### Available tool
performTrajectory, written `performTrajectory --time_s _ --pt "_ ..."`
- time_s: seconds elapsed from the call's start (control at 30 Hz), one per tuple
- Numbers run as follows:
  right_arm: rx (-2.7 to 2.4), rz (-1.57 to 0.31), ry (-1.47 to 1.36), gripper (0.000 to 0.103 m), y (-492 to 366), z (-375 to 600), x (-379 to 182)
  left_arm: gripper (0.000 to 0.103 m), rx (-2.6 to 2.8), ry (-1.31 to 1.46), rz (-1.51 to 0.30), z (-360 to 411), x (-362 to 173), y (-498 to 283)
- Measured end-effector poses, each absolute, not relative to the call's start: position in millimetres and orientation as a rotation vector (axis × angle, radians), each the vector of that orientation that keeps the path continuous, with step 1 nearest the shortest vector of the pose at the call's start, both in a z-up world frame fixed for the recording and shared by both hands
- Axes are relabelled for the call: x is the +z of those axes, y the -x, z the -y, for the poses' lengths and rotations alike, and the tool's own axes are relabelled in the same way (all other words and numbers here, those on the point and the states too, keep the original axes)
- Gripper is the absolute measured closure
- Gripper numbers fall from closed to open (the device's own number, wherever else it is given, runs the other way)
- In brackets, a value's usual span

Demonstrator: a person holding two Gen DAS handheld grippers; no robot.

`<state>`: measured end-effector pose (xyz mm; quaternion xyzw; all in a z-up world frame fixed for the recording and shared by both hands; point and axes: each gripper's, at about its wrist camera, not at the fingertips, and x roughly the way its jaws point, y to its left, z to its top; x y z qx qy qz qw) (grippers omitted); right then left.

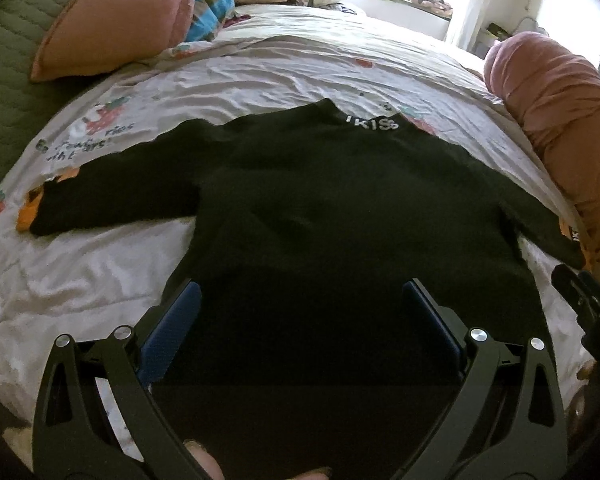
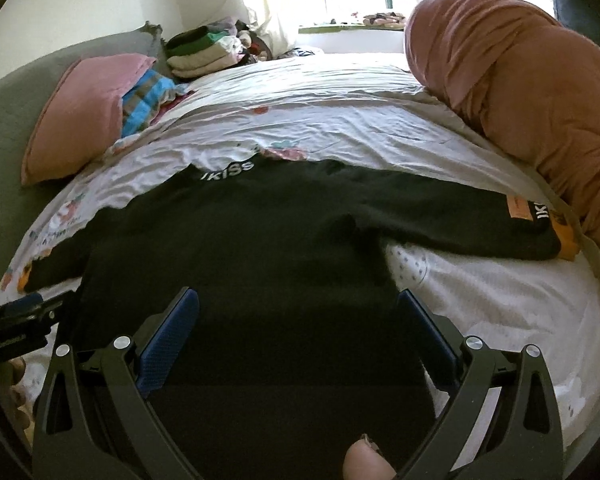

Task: Fold small clothes
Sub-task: 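Reach the right tool to a sleeve's orange cuff and grasp it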

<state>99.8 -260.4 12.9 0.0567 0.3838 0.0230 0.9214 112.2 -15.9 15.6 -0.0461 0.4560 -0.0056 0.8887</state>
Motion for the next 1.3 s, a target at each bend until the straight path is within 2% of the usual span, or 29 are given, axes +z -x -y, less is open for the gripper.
performTrajectory --time_s 0.57,1.03,1.23,1.27,1.3 --pt "-0.237 -0.844 -0.281 0.004 -160.6 380.2 -13.6 0.009 0.003 0.064 -0.969 31.0 7.4 -174.7" --pt "-0.539 -0.879 -0.580 0.004 -153.1 524.3 -51.5 0.009 0.012 0.062 -0.987 43.0 -6.3 -227.2" --pt "-0.515 -0.856 -0.689 0.005 -159.1 561.6 -63.1 0.009 0.040 0.087 -0.990 37.6 -13.4 -244.3" --pt "-0.514 -0.849 -0.696 0.010 -160.2 566.3 -63.4 0.009 0.045 0.088 -0.985 36.4 -15.2 -245.5" --pt "-0.528 -0.847 -0.697 0.021 -160.8 570.4 -64.2 0.009 0.046 0.089 -0.981 35.7 -16.5 -245.5"
